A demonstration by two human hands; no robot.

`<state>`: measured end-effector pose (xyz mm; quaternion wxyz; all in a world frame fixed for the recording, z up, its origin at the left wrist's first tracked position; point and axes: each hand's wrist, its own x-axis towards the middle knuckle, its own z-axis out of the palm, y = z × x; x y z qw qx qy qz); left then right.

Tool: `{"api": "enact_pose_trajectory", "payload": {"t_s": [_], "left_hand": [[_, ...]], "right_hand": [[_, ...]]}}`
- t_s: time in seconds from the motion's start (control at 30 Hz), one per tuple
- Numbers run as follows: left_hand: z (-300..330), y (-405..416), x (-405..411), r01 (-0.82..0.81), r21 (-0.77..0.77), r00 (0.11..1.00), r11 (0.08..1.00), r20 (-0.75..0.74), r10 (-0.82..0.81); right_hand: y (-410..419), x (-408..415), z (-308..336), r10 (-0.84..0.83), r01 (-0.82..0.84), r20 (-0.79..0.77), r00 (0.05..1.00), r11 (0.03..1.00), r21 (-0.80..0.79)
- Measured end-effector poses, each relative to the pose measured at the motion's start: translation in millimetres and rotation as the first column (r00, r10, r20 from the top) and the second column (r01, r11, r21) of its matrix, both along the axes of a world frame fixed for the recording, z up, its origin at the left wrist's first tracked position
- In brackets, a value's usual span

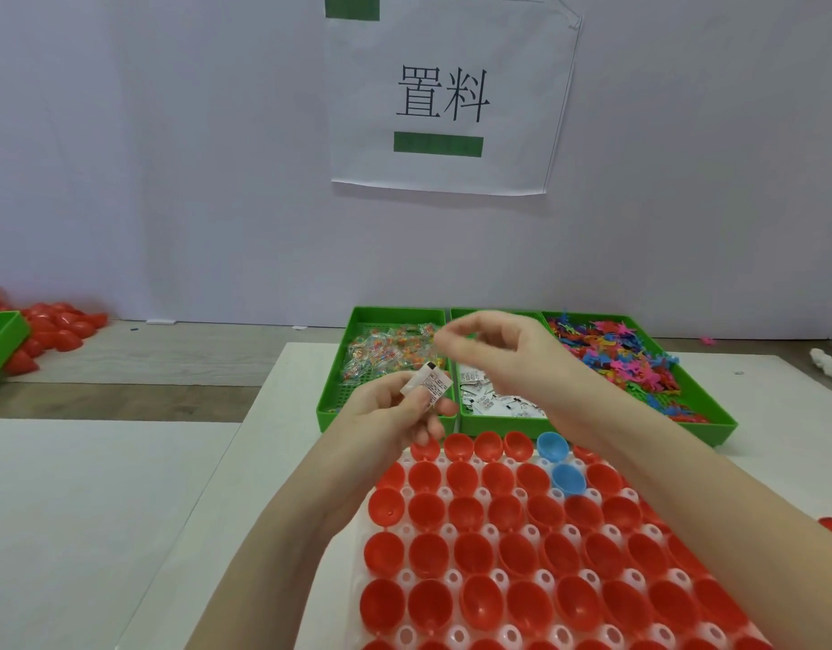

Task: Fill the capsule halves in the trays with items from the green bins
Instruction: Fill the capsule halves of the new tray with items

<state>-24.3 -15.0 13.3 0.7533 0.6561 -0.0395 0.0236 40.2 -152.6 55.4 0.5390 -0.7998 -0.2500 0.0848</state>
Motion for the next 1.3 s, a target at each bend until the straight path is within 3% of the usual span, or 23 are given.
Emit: {"api": "enact_pose_trajectory", "payload": {"t_s": [0.13,0.3,0.47,0.6,0.7,0.87,1.07,1.17,1.3], "left_hand": [[1.9,-0.4,-0.6,0.016,-0.049,1.0,0.999,-0.022,-0.017],[4.6,-1.8,-1.7,0.028,-0.09,0.999,0.996,-0.022,-0.03],[6.6,-4.1,-2.9,0.026,-0.083,0.999,0.996,-0.035,-0.029],[7.4,-5.2,-4.3,0.045,-0.077,0.998,0.996,-0.031,-0.048],[8.0,-4.4,-5.3,0.069,-0.058,0.998,0.996,-0.006,-0.069],[12.5,0.0,-9.5,0.166,-0.092,0.985,0.982,0.06,-0.161],[14.2,11.1,-11.8,0.201,-0.129,0.979,0.971,0.069,-0.193],[14.9,10.9,-11.7,0.203,-0.078,0.978,0.976,0.065,-0.198],[13.2,6.2,-8.4,0.152,-0.104,0.987,0.983,0.072,-0.145]], "right_hand": [[-1.3,-0.2,7.7,0.189,-0.015,-0.368,0.91,0.904,0.427],[-0.9,-4.7,7.9,0.295,0.091,-0.486,0.823,0.775,0.625],[1.6,-9.3,3.6,0.199,0.11,-0.4,0.895,0.769,0.63],[0.5,-17.3,7.2,0.082,0.123,-0.364,0.928,0.854,0.506],[1.7,-24.0,9.4,0.032,0.156,-0.392,0.919,0.885,0.438],[11.7,-34.2,4.9,0.043,0.193,-0.452,0.891,0.865,0.463],[17.3,-37.5,-0.8,-0.019,0.214,-0.424,0.905,0.883,0.417],[21.2,-42.2,-6.6,-0.034,0.19,-0.329,0.944,0.87,0.455],[28.3,-43.9,-18.2,-0.136,0.153,-0.07,0.988,0.875,0.459]]}}
